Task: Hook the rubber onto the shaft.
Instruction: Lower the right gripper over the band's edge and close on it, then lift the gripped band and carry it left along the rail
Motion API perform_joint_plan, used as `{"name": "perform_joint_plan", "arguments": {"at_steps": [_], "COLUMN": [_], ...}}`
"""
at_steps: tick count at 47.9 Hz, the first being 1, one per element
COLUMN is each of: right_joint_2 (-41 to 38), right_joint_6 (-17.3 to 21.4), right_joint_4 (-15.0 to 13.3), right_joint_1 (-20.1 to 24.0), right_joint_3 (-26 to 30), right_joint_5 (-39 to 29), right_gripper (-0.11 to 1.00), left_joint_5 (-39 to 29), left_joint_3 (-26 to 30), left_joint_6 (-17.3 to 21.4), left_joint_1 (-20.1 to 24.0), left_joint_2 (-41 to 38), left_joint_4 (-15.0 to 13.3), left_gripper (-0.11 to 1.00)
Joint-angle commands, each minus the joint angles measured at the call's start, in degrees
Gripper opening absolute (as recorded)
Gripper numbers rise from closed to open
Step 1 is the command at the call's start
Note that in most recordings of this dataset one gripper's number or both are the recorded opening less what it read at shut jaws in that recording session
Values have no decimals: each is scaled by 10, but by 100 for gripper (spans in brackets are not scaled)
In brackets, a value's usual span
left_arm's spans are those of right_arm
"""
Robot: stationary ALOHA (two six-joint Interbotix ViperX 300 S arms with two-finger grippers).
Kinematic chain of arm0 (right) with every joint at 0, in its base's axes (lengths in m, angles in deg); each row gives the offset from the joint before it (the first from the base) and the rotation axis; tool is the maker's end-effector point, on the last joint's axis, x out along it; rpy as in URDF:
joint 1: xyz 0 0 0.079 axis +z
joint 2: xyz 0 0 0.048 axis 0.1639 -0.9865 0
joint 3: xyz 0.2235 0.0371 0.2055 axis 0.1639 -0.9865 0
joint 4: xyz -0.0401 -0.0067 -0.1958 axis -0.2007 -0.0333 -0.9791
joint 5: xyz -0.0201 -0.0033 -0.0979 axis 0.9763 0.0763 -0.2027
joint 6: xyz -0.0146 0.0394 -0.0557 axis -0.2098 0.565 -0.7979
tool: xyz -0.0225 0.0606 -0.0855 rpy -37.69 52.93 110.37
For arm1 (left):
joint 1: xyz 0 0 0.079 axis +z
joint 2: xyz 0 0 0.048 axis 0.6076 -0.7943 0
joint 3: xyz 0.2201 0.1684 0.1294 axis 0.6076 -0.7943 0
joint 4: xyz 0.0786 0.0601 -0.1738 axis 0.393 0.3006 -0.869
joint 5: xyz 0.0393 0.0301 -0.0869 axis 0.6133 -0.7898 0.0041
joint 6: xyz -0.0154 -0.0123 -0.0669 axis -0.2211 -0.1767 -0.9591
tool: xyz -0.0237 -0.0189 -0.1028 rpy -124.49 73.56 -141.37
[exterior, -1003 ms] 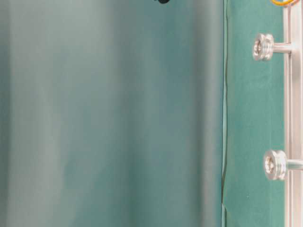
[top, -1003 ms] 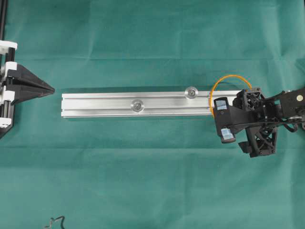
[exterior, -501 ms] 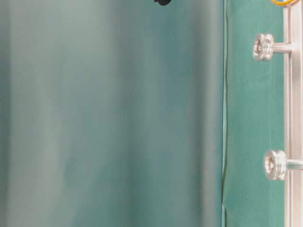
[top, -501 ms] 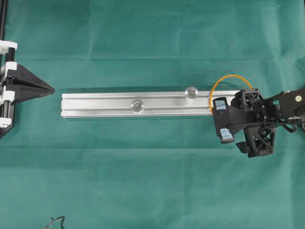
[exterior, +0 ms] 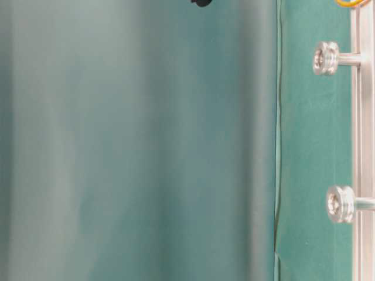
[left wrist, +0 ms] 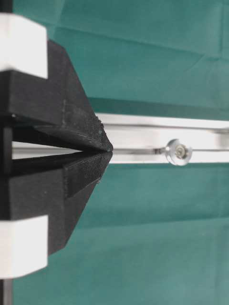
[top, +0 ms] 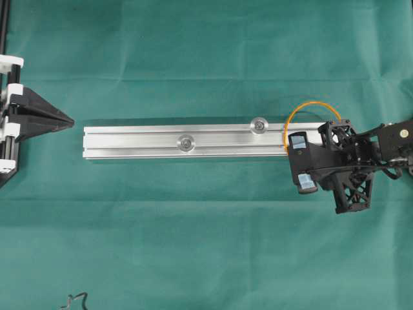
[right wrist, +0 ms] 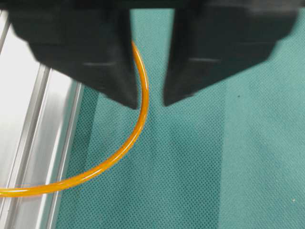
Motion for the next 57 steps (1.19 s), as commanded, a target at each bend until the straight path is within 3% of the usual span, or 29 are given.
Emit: {"name": "perform_joint_plan", "arguments": {"at_steps": [1, 4, 15, 39, 57], "right_joint_2": [4, 4, 4, 19, 81], "right_joint_6": [2, 7, 29, 29, 29], "right_joint_4": [3, 2, 1, -3, -3], "right_joint_1": [1, 1, 1, 1, 1], "right_joint_3": [9, 9, 10, 11, 33], "right_joint_5": [2, 2, 2, -3, -90], "right_gripper": [15, 8, 8, 8, 8], "left_joint_5": [3, 3, 3, -4, -4], "left_joint_3": [13, 13, 13, 13, 14], "left_joint_6": [-1, -1, -1, 0, 0], "left_joint_1": [0, 0, 0, 0, 0], "left_joint_2": [-5, -4, -4, -4, -4], "left_joint_4": [2, 2, 3, 3, 2], "left_gripper": [2, 2, 2, 2, 2]}}
